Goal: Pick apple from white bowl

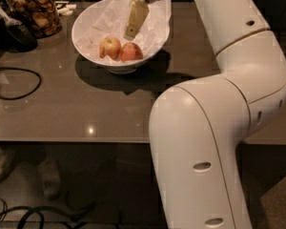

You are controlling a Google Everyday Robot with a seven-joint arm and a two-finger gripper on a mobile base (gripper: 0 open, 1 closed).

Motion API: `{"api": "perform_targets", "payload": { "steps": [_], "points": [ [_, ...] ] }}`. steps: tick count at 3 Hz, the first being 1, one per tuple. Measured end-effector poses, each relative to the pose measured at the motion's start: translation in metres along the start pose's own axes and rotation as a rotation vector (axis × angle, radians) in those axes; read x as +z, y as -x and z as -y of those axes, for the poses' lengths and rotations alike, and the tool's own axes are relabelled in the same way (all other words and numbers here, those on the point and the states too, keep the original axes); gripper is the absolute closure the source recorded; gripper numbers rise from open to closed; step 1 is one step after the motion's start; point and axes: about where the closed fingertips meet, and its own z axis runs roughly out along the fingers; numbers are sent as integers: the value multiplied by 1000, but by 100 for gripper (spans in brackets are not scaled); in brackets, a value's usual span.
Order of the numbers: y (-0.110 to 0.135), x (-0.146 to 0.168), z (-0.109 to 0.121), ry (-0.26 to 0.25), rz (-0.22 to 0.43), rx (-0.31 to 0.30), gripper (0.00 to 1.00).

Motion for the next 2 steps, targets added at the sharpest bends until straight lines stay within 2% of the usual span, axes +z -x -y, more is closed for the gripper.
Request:
{"api": "perform_targets", "payload": {
  "steps": [2],
  "points": [
    [-8,34,-3,62,-30,32,21]
  ]
}}
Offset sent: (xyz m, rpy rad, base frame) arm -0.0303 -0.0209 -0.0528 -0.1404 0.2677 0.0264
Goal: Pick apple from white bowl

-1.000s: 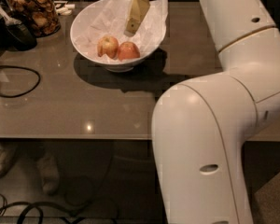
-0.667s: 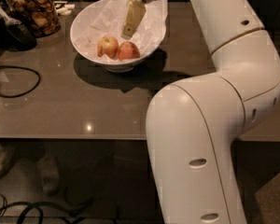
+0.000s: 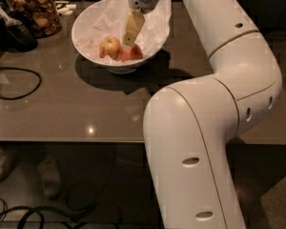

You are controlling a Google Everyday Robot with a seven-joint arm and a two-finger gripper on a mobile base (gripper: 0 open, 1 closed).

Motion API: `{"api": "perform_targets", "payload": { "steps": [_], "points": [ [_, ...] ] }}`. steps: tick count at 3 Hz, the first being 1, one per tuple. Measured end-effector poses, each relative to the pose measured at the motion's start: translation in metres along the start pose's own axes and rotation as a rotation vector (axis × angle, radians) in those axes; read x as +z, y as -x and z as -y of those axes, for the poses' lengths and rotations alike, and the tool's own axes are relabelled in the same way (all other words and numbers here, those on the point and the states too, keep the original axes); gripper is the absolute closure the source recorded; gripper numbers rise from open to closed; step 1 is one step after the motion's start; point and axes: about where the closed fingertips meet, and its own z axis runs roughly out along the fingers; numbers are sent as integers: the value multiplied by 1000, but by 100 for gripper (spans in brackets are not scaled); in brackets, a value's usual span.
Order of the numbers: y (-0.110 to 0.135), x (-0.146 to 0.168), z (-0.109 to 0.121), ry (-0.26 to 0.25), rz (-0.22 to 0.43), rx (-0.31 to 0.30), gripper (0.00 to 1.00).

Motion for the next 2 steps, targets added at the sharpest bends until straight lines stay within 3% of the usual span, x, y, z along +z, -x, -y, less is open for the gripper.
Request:
{"api": "perform_targets", "payload": {
  "steps": [2],
  "points": [
    [-23,27,-9,70,-49,50,22]
  ]
}}
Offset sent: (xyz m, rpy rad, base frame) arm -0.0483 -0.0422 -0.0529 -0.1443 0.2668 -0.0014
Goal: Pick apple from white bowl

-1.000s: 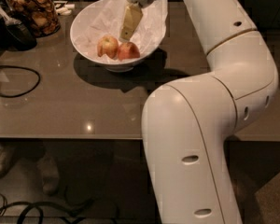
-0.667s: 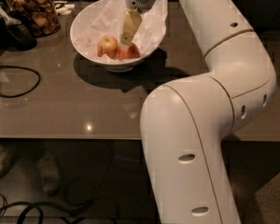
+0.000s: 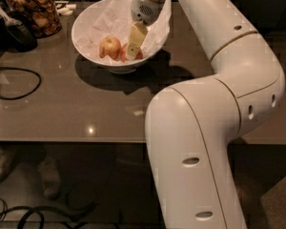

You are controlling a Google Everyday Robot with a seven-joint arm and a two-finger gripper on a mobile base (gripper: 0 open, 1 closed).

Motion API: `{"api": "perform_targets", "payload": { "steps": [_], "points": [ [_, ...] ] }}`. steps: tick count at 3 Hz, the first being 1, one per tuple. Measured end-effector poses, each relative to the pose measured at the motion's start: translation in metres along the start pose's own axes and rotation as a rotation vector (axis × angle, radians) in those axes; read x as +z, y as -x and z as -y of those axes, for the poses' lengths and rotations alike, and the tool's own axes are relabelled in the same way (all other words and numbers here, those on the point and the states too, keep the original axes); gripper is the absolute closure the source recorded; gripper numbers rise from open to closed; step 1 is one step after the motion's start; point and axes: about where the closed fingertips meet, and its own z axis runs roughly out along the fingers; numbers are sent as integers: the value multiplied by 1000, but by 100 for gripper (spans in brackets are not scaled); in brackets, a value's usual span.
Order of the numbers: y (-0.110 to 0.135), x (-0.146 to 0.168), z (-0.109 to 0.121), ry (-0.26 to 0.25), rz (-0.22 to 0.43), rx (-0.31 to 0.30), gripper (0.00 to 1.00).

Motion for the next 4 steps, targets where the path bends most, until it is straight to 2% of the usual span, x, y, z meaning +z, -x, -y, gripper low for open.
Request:
{"api": "perform_targets", "payload": {
  "steps": [2,3,4],
  "points": [
    [-12,15,-2,34,-28,18,23],
    [-13,17,1,33,-31,14,24],
    [-2,12,7,10,-17,-13,24]
  ]
}}
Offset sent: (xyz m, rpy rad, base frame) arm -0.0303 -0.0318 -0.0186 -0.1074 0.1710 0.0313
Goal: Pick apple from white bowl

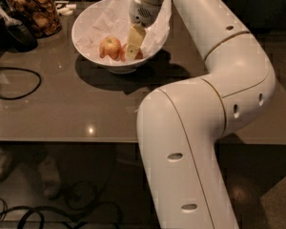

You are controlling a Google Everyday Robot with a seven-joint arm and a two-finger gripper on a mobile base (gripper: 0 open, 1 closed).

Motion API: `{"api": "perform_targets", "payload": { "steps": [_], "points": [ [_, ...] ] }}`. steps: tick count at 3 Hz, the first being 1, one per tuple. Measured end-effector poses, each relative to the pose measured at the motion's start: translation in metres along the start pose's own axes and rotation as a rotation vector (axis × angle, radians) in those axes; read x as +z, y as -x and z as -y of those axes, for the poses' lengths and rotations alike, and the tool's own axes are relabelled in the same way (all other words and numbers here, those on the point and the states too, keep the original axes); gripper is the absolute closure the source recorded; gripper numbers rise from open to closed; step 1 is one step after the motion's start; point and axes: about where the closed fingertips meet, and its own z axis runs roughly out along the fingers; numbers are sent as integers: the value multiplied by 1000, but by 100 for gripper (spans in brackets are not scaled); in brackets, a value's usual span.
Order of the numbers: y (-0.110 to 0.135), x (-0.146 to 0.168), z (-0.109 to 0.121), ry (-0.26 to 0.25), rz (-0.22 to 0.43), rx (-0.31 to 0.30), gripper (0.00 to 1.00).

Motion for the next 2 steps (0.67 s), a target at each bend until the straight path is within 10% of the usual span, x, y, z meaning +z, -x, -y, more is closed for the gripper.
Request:
{"api": "perform_targets", "payload": {
  "steps": [2],
  "points": [
    [18,-5,9,-28,35,-42,25]
  ]
}}
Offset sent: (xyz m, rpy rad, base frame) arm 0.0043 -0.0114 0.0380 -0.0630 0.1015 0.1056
